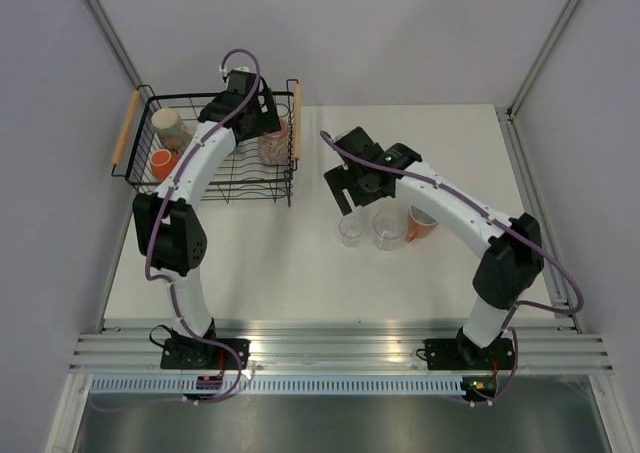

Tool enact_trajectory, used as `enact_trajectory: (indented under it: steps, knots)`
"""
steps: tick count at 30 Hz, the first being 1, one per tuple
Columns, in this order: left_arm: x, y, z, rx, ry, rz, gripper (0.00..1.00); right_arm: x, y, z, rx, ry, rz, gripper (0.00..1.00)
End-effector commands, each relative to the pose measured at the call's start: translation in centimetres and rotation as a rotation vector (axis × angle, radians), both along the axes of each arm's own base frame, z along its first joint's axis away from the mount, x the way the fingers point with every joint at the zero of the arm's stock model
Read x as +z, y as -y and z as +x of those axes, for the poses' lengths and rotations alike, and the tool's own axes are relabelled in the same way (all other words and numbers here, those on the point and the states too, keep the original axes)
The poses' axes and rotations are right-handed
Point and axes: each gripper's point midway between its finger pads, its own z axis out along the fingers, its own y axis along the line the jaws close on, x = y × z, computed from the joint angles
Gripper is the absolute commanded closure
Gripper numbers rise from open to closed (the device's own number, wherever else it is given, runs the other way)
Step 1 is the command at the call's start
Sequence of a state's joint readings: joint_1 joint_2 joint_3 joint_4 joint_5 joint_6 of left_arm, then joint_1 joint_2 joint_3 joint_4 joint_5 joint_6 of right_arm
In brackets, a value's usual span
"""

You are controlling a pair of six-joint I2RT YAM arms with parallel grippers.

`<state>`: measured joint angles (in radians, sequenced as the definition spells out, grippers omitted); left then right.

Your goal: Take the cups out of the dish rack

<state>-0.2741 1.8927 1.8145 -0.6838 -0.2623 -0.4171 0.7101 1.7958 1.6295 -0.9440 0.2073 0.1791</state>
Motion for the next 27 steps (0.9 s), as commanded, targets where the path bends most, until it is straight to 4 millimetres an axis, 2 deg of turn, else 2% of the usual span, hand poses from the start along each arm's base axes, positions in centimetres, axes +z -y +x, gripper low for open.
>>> enact_trajectory:
  steps: [1,2,3,5,6,7,8,9,18,20,24,27]
  knots:
    - [-1.0,-0.7,2.9,0.034,-0.004,0.062,0.0,5.2,0.2,0.1,-0.044,0.128,0.12,0.08]
    - [-1.4,-0.5,3.3,0.04,-0.016,0.049,0.0,5.5,0.3,-0.2,-0.048,0.135,0.133,0.05]
    - [-0.6,0.1,4.2,0.034,0.003,0.024,0.0,6.4,0.5,-0.4,-0.057,0.155,0.159,0.02]
    - [-3.0,0.7,4.8,0.06,-0.05,-0.012,0.0,6.1,1.0,-1.0,-0.066,0.156,0.16,0.02]
    - [-2.6,1.3,5.4,0.061,-0.043,-0.047,0.0,6.3,1.4,-1.4,-0.075,0.163,0.166,0.02]
    - [-3.1,1.5,5.5,0.07,-0.061,-0.061,0.0,6.3,1.6,-1.7,-0.077,0.165,0.17,0.02]
    - [-4.6,1.8,5.8,0.101,-0.09,-0.086,0.0,6.6,1.8,-2.0,-0.078,0.174,0.181,0.02]
    - [-4.1,2.0,6.2,0.117,-0.076,-0.103,0.0,6.0,2.0,-2.3,-0.08,0.163,0.174,0.02]
    - [-5.8,2.8,7.2,0.198,-0.091,-0.183,0.0,4.2,3.0,-3.6,-0.077,0.146,0.159,0.02]
    - [-5.9,2.6,7.1,0.213,-0.093,-0.178,0.0,4.0,2.8,-3.5,-0.071,0.143,0.163,0.02]
    - [-3.7,2.6,7.3,0.225,-0.045,-0.209,0.0,3.6,2.5,-3.5,-0.061,0.135,0.165,0.02]
    - [-3.0,2.7,7.7,0.229,-0.026,-0.216,0.0,3.4,2.4,-3.5,-0.058,0.127,0.162,0.02]
